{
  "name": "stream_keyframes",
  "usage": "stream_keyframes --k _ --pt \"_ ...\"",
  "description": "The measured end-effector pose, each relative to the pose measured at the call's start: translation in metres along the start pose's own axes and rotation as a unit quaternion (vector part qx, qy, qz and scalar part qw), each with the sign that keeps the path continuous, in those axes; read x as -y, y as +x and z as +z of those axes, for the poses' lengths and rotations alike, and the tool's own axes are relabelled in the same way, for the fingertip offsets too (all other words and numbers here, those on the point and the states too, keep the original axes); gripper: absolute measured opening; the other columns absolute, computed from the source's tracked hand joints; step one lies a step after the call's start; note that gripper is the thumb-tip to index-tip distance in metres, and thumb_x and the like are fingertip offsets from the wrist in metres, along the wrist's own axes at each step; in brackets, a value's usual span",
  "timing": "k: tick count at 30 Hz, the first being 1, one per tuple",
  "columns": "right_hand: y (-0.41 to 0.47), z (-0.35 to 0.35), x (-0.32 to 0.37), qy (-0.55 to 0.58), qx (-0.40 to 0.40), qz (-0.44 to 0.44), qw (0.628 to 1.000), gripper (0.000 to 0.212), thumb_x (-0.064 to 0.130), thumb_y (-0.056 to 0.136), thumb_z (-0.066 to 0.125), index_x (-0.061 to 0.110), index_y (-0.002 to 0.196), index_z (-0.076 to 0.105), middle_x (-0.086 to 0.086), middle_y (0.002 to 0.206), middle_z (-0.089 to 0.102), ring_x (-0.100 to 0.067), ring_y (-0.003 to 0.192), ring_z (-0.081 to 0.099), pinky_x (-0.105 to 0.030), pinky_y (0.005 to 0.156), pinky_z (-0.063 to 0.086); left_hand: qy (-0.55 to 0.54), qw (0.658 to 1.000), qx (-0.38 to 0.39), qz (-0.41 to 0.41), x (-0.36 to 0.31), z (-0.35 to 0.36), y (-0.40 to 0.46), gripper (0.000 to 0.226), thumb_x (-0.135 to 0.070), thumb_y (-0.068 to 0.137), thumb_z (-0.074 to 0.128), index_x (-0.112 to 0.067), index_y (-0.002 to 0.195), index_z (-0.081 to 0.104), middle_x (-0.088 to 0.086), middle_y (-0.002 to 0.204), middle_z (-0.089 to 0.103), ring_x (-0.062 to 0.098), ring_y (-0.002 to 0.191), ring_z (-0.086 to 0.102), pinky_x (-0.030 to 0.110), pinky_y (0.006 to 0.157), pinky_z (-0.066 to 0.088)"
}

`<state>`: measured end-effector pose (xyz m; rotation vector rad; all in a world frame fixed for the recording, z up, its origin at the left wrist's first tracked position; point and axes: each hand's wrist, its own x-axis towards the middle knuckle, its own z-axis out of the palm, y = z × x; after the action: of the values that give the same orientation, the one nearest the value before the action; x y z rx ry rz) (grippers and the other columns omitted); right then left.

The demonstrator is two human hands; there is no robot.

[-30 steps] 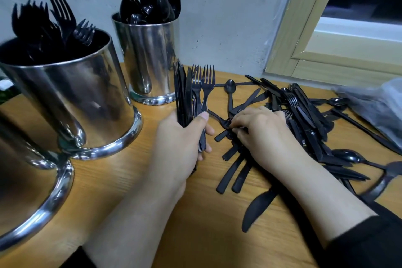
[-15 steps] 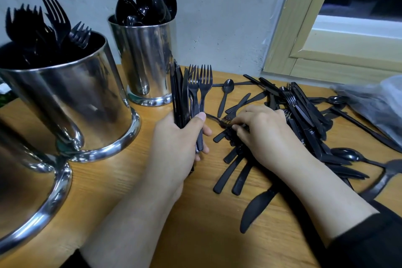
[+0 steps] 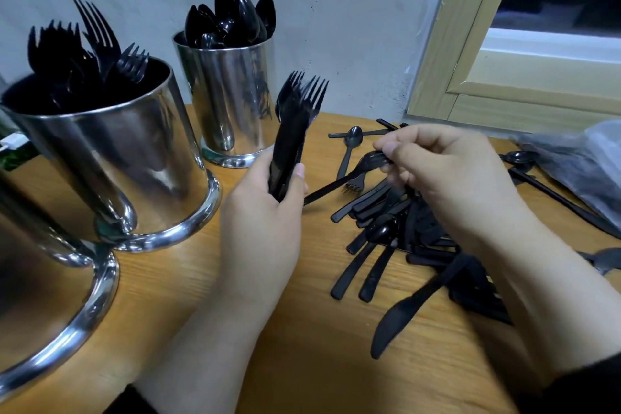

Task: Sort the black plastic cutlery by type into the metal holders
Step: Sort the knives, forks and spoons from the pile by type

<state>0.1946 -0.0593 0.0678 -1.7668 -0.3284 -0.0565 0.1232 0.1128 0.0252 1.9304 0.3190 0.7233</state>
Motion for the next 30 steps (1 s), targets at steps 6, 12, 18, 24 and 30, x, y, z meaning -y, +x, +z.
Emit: stream_keyframes --k 6,12,18,24,30 --pt "0.007 -0.001 0.003 0.211 0.006 0.109 0.971 0.011 0.006 0.095 0.063 0.001 0.091 0.073 -0.007 0.069 0.069 -0.014 0.063 0.061 -0.021 0.061 0.052 0.070 0.995 0.067 0.036 0.005 0.003 -0.004 0.014 -0.039 0.099 0.054 -0.029 0.094 0.063 -0.008 0.076 0.066 0.001 0.085 0.060 0.015 0.070 0.048" --pt "0.008 0.003 -0.002 0.247 0.001 0.124 0.961 0.020 0.023 0.094 0.067 0.004 0.096 0.069 -0.005 0.073 0.071 -0.011 0.065 0.065 -0.020 0.065 0.055 0.008 0.984 0.179 -0.017 0.001 0.007 -0.004 0.013 -0.034 0.103 0.056 -0.029 0.094 0.065 -0.021 0.076 0.070 -0.001 0.063 0.063 0.012 0.053 0.045" --pt "0.009 0.009 -0.013 0.229 -0.025 0.117 0.966 0.021 0.027 0.096 0.065 0.007 0.089 0.069 -0.004 0.070 0.070 -0.012 0.065 0.065 -0.023 0.068 0.055 -0.080 0.976 0.198 -0.047 0.006 0.008 -0.002 0.006 -0.036 0.100 0.061 -0.042 0.097 0.063 -0.011 0.079 0.074 0.002 0.056 0.058 0.020 0.055 0.046" --pt "0.009 0.013 -0.020 0.212 -0.047 0.100 0.971 0.030 0.036 0.101 0.056 0.007 0.097 0.067 -0.010 0.081 0.075 -0.018 0.072 0.070 -0.030 0.075 0.059 -0.090 0.975 0.196 -0.057 0.012 0.008 -0.002 0.005 -0.036 0.098 0.065 -0.035 0.093 0.068 -0.001 0.072 0.071 0.008 0.056 0.058 0.028 0.058 0.047" --pt "0.003 0.011 -0.048 -0.402 0.132 -0.117 0.899 0.028 0.039 0.104 0.046 0.029 0.115 0.069 0.013 0.118 0.063 -0.011 0.114 0.055 -0.044 0.105 0.040 -0.190 0.970 0.068 -0.135 0.016 0.010 0.005 0.006 -0.027 0.101 0.064 -0.025 0.100 0.070 -0.004 0.078 0.072 0.012 0.057 0.056 0.028 0.050 0.044"
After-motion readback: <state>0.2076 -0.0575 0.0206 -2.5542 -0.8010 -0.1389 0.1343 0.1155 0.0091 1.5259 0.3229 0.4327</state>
